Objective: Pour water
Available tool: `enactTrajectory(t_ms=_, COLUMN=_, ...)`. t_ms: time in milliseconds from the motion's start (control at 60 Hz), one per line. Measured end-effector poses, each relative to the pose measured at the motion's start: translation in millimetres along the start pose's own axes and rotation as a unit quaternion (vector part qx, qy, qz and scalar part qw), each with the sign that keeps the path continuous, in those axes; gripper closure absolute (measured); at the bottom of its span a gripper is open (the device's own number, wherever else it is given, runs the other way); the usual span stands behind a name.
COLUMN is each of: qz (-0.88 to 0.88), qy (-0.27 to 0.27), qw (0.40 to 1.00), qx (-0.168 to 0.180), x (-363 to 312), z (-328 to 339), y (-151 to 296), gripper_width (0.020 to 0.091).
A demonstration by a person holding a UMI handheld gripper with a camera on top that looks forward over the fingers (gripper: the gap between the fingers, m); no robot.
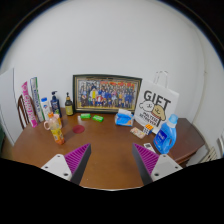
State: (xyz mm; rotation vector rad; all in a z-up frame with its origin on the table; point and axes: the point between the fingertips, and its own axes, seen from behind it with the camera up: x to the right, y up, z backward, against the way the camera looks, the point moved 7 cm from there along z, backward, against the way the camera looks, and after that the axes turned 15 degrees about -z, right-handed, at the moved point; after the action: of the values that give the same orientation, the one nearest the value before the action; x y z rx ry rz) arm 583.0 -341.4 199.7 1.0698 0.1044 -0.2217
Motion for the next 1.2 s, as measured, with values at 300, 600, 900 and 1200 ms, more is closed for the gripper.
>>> enactTrajectory(t_ms=300, qz=0.014, qy=0.04, qw=0.999, qx=-0.024, x=-43.9, z=-19.0, y=-34.4, gripper_width=0.0251)
enactTrajectory(t_ms=600, qz=0.032, qy=0.127, qw=0.99, qx=-0.046, x=-181.1, z=-70.9, y=-94.7, gripper_width=0.0251)
enactTrajectory(t_ms=900, qz=0.003, qy=0.121, qw=0.993, qx=0.007, x=-287.8, z=-200.4, y=-112.1, gripper_width=0.0251)
enactTrajectory(t_ms=1200, qz=-0.041, qy=0.071, qw=0.996, qx=0.029, x=-303.4, z=-271.9, y=-115.3, gripper_width=0.069)
